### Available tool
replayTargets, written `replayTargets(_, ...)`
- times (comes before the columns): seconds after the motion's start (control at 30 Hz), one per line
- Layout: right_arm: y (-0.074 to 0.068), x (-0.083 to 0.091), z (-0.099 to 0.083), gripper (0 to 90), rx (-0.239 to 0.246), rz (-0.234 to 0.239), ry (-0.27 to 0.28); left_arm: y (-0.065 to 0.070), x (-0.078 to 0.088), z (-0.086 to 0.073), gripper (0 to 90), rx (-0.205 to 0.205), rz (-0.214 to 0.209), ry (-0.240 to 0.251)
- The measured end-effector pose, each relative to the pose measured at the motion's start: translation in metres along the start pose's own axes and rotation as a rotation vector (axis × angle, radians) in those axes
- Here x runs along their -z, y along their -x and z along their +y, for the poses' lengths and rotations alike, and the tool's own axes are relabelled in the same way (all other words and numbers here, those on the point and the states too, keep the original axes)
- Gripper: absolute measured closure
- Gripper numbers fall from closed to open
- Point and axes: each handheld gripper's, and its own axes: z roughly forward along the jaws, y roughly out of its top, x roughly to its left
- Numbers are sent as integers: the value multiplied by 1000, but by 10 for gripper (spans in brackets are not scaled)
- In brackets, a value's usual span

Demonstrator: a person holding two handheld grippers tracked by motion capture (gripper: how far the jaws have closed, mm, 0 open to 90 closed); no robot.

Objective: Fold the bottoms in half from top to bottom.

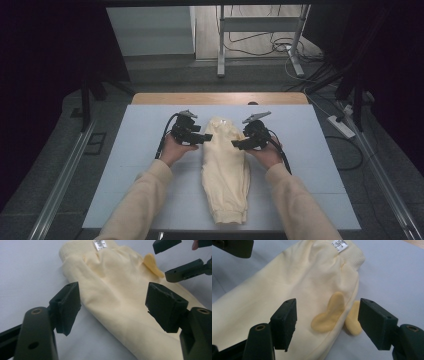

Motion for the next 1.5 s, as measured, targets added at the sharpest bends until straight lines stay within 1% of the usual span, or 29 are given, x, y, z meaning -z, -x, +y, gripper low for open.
replayTargets(0.07,2,-4,2,317,-7,5,-2,-3,-2,0,283,1,3,-8)
replayTargets(0.33,5,-14,10,317,-4,-4,-10,-13,-11,3,283,22,10,-17)
replayTargets(0.47,12,-18,14,317,-28,-12,-7,-16,-14,5,284,27,18,-20)
replayTargets(0.57,17,-20,16,317,-47,-20,-11,-19,-16,5,284,33,16,-18)
replayTargets(0.73,22,-27,15,318,-60,-27,-24,-24,-21,4,284,46,20,-25)
replayTargets(0.83,24,-33,14,318,-66,-32,-34,-27,-27,3,285,55,24,-38)
replayTargets(0.93,26,-40,12,319,-68,-41,-57,-29,-36,0,294,59,30,-68)
replayTargets(1.0,28,-42,10,320,-77,-37,-64,-30,-41,-1,296,64,23,-84)
replayTargets(1.1,27,-47,8,321,-71,-43,-84,-30,-48,-3,306,65,12,-100)
replayTargets(1.17,25,-49,8,323,-46,-57,-88,-30,-50,-4,321,63,8,-95)
replayTargets(1.23,23,-50,8,335,-37,-60,-86,-30,-51,-4,362,64,-7,-89)
replayTargets(1.3,23,-50,8,360,-41,-52,-84,-28,-53,-5,454,59,-35,-88)
replayTargets(1.4,22,-49,8,462,-33,-23,-82,-23,-55,-4,538,37,-41,-98)
replayTargets(1.43,22,-49,8,521,-30,-6,-83,-22,-56,-4,583,38,-46,-100)
replayTargets(1.47,22,-49,8,561,-35,11,-82,-21,-56,-4,631,40,-55,-102)
replayTargets(1.5,21,-48,7,601,-36,19,-82,-21,-56,-4,677,39,-60,-102)
